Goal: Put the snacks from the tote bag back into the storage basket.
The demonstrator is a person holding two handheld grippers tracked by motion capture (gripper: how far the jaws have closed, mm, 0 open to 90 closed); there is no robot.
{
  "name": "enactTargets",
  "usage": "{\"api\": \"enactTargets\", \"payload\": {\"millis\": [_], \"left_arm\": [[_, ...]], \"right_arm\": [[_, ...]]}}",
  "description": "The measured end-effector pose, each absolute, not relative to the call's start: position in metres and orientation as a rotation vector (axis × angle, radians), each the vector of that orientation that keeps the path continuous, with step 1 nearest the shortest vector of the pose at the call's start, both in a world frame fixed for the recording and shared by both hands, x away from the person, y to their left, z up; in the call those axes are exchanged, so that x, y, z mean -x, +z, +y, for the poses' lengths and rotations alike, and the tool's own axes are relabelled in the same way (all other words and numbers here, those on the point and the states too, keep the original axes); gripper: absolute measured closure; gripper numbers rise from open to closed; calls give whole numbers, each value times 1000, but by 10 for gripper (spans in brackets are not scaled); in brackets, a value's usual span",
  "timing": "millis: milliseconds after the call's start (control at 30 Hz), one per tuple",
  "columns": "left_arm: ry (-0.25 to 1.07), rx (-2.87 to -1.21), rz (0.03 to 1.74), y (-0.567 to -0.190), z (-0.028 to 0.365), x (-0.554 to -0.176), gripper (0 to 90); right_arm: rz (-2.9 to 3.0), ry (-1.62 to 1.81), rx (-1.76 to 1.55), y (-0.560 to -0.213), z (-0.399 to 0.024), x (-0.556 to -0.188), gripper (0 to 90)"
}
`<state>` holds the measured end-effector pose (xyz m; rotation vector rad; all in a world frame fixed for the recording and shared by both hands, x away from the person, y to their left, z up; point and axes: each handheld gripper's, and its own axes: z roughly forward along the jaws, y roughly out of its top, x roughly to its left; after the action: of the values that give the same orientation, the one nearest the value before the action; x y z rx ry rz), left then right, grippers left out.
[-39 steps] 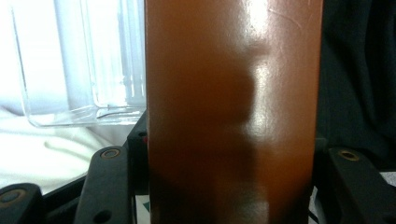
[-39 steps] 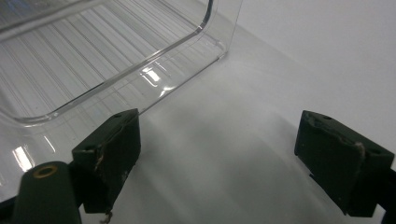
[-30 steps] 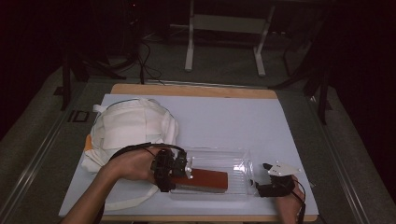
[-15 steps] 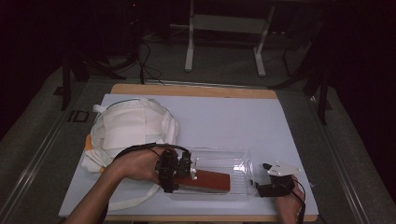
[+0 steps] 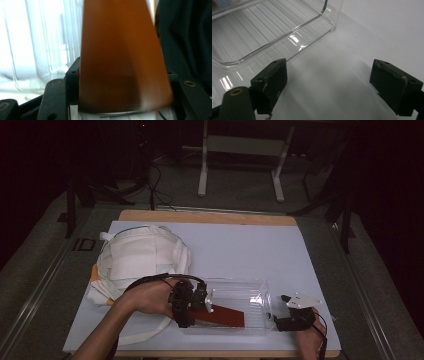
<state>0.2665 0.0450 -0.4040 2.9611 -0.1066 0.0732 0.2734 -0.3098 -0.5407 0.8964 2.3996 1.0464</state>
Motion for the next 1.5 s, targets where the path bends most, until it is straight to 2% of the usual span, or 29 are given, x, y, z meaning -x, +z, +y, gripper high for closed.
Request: {"api": "enactTargets", "payload": {"millis": [433,833,1067,1500], "left_arm": [[20,-2896,-72,-400,47,-267,390],[28,-2931,-80,-415,36,-266,382],[-74,-2949,-8,-423,30,-270,274],[-100,-2972,3,-433,22,-270,219]], "right_arm": [[2403,1044,-897,-541,-309,-274,144],[2407,1038,-892,-541,-309,-274,144],[2409,1039,-895,-541,-309,-274,144],[2411,1040,-895,-541,-310,-274,143]]}}
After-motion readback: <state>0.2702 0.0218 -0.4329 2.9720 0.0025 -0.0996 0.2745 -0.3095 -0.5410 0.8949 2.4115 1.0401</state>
